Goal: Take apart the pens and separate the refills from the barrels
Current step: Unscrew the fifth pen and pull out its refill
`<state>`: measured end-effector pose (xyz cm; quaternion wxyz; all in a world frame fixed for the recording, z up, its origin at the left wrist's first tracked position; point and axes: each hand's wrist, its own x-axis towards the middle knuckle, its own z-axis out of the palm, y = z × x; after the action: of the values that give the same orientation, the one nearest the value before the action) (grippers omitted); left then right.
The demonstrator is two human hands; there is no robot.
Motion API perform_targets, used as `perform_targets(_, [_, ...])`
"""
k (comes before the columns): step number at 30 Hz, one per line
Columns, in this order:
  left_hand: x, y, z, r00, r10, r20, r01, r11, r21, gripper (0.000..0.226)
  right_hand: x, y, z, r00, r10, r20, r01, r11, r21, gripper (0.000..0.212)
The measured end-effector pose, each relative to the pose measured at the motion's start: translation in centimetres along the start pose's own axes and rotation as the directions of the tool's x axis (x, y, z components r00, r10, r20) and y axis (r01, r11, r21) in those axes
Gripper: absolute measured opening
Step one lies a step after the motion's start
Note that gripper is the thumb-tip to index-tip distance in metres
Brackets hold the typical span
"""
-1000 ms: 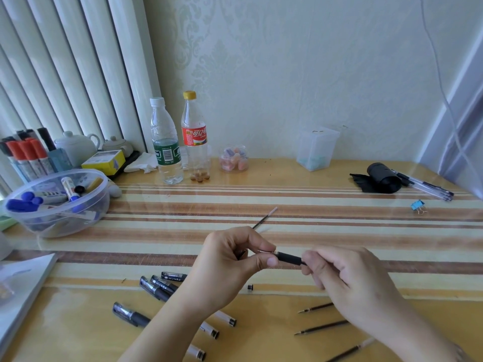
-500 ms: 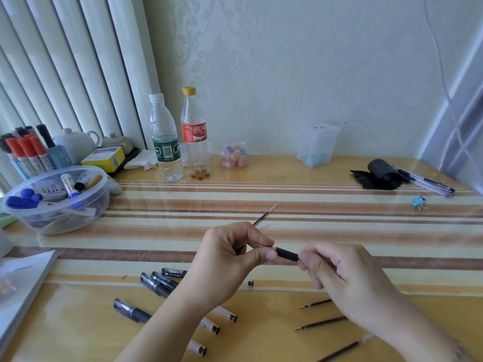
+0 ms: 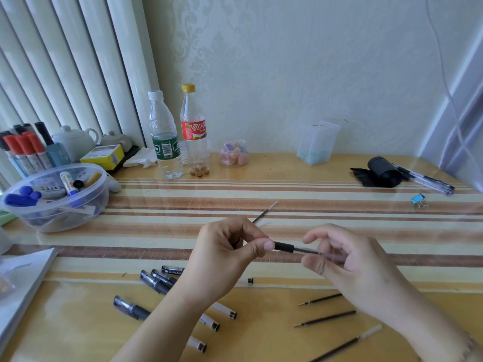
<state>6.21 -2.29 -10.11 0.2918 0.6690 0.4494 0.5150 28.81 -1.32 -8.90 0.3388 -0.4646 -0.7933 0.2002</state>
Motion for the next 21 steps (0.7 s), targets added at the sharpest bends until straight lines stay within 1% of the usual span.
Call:
perform_targets(2, [0.0, 0.1, 0.0, 1.0, -0.025, 0.013, 0.024, 0.998, 0.051, 0.018, 0.1, 0.4, -0.2, 0.996, -0.054, -0.064, 0.049, 0.996, -0.078, 0.029])
perform_targets(4, [-0.1, 0.1, 0.1, 0.999, -0.025, 0.036, 0.018, 0.981, 0.193, 0.021, 0.2, 0.5, -0.4, 0.983, -0.135, -0.124, 0.118, 0.983, -0.14, 0.027])
perform_targets(7, [-0.3, -0.3, 0.2, 0.993, 0.054, 0.102, -0.093, 0.893, 0.44, 0.015, 0.4, 0.7, -0.5, 0.962, -0.24, -0.132, 0.211, 0.956, -0.202, 0.025])
perform_targets(10, [-0.3, -0.3, 0.2, 0.97, 0.117, 0.213, -0.217, 0.814, 0.539, 0.016, 0.6, 0.9, -0.3, 0.937, -0.32, -0.14, 0.268, 0.916, -0.298, 0.025])
perform_targets(12, [-0.3, -0.4, 0.3, 0.959, 0.163, 0.23, -0.269, 0.774, 0.574, 0.016, 0.5, 0.9, -0.2, 0.94, -0.315, -0.133, 0.26, 0.91, -0.323, 0.026])
perform_targets(15, [-0.4, -0.8, 0.3, 0.955, 0.192, 0.226, -0.293, 0.73, 0.617, 0.016, 0.3, 1.0, 0.3, 0.953, -0.283, -0.105, 0.236, 0.917, -0.322, 0.028])
perform_targets(18, [-0.4, -0.8, 0.2, 0.947, 0.199, 0.253, -0.318, 0.696, 0.644, 0.018, 0.1, 1.3, 1.0, 0.974, -0.217, -0.072, 0.191, 0.946, -0.261, 0.034])
perform_targets(21, [-0.1, -0.4, 0.2, 0.937, 0.256, 0.238, -0.35, 0.664, 0.661, 0.022, 0.0, 1.6, 1.1, 0.991, -0.133, -0.018, 0.129, 0.978, -0.166, 0.036])
